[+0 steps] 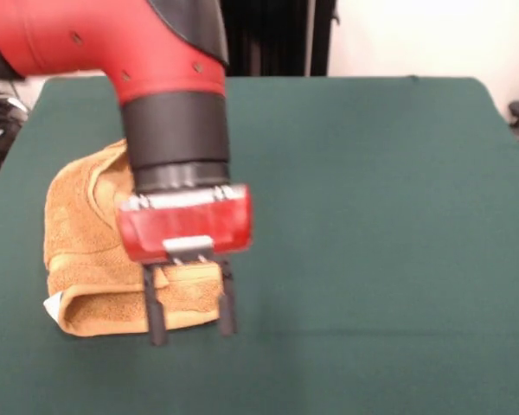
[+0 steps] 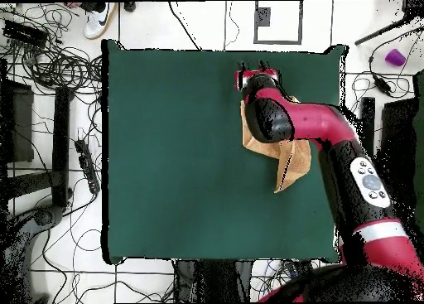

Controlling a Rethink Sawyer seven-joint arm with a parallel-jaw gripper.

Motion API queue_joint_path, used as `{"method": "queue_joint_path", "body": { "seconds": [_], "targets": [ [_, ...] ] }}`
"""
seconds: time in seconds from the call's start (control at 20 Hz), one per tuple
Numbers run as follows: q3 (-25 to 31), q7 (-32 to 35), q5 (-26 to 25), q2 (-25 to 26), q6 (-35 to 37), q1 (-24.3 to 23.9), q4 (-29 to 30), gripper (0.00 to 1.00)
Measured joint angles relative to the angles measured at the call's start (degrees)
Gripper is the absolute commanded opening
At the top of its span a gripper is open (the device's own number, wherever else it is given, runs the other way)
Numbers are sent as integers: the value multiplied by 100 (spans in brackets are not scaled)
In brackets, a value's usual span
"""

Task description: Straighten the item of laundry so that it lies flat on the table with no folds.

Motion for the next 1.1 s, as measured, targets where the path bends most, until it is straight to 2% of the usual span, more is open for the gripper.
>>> {"method": "queue_joint_path", "body": {
  "seconds": [0.25,0.4,0.45,0.65,0.75,1.1],
  "targets": [
    [-75,0,495,-627,1366,-80,44,100],
    [-73,0,765,-1045,1888,-238,208,100],
    [-69,0,899,-1330,2046,-380,382,100],
    [-73,0,1073,-1870,2077,-677,726,100],
    [-86,0,1076,-1981,2078,-710,753,100],
    [-167,0,1195,-2148,2080,-436,536,100]
  ]
}}
